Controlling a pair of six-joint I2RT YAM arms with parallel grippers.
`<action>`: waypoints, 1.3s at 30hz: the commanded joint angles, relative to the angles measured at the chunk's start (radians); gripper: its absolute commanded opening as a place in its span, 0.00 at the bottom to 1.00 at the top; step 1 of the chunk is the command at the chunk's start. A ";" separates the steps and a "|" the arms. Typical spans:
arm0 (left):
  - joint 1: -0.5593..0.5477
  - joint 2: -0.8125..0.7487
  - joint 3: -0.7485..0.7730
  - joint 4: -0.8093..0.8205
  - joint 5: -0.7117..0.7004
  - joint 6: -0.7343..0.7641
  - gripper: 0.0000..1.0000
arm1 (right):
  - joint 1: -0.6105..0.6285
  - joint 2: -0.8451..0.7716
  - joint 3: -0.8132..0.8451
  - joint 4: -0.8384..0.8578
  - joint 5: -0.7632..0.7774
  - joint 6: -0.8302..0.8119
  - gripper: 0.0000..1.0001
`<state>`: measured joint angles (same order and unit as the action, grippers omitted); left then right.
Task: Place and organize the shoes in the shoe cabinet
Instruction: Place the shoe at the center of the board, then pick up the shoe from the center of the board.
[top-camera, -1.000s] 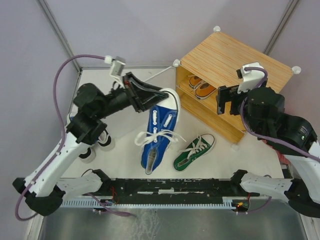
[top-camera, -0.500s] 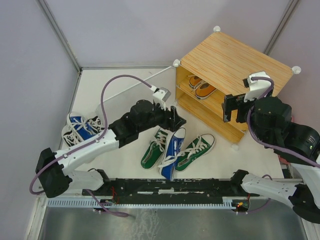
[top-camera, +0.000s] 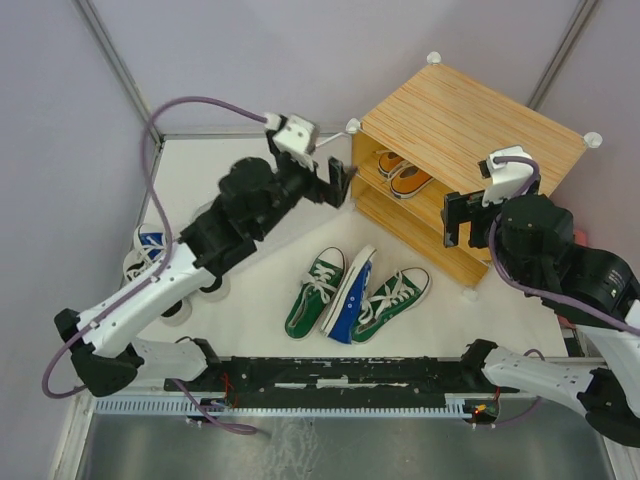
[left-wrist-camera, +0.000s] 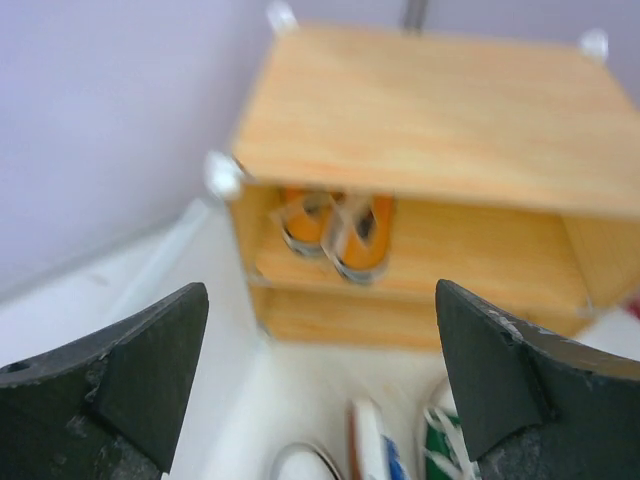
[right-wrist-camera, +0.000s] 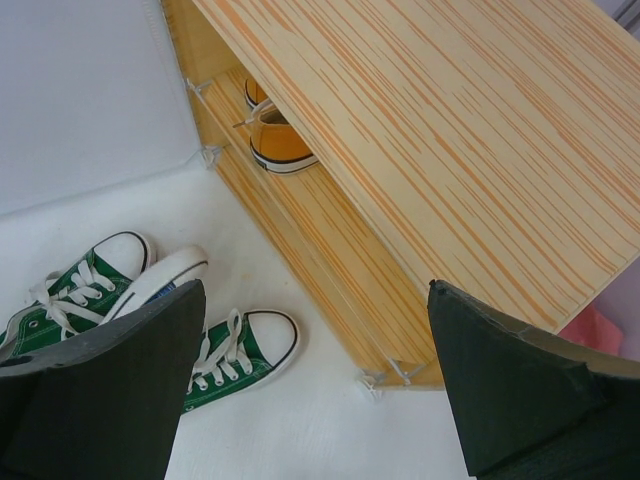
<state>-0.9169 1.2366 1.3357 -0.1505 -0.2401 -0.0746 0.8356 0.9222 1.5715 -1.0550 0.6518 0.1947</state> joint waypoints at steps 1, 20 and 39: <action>0.114 0.017 0.233 -0.033 -0.087 0.196 0.99 | -0.001 0.020 0.001 0.047 -0.012 -0.001 1.00; 1.105 -0.233 -0.449 -0.129 -0.506 -0.455 0.99 | -0.001 0.030 -0.048 0.052 -0.104 0.028 1.00; 1.351 -0.015 -0.630 0.068 -0.206 -0.604 0.99 | -0.001 0.038 0.006 -0.050 -0.128 0.110 0.98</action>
<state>0.3847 1.1805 0.7265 -0.2363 -0.5694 -0.6331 0.8356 0.9714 1.5562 -1.1000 0.5014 0.2733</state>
